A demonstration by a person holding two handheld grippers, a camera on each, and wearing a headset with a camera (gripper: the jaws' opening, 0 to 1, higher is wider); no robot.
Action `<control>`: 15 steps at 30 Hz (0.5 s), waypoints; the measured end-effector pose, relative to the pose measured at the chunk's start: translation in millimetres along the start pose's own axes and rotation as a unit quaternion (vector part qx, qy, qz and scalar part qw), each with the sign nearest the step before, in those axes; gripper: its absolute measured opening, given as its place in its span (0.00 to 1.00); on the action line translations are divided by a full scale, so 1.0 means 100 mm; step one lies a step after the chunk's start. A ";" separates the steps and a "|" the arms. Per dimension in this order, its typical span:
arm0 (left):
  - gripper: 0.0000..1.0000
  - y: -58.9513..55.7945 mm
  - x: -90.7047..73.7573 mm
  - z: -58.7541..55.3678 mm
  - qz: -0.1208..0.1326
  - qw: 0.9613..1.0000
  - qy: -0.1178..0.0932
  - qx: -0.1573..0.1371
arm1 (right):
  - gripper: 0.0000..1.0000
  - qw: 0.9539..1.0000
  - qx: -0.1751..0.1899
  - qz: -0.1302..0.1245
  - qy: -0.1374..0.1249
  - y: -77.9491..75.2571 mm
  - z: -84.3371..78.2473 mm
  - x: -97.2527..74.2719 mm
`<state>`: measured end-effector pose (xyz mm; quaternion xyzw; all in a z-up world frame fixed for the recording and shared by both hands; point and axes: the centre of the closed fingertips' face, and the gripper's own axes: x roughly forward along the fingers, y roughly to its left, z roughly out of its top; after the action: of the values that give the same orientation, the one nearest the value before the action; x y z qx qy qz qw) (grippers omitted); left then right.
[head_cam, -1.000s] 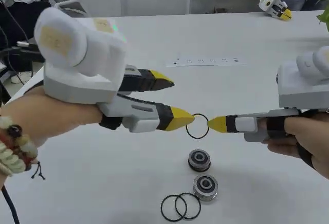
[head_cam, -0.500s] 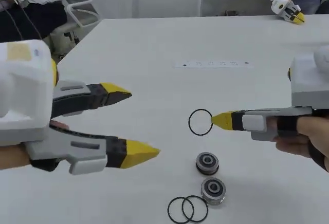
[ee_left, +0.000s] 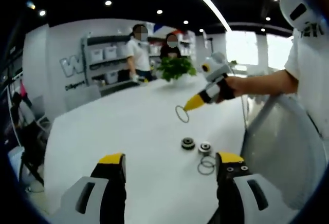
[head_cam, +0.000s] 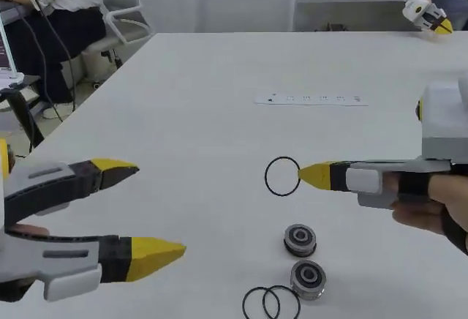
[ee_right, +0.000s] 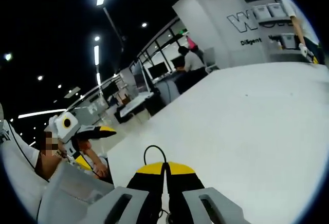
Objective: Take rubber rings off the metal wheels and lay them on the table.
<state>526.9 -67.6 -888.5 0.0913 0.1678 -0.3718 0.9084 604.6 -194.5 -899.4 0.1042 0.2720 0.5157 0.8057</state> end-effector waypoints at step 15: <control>0.79 -0.14 -0.05 -0.30 0.008 0.997 0.001 -0.080 | 0.00 0.999 -0.017 0.036 0.031 0.30 -0.17 0.19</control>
<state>506.5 -65.7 -914.8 0.0198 0.1975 -0.3500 0.9155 578.5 -165.8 -906.3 0.0836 0.2842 0.5520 0.7795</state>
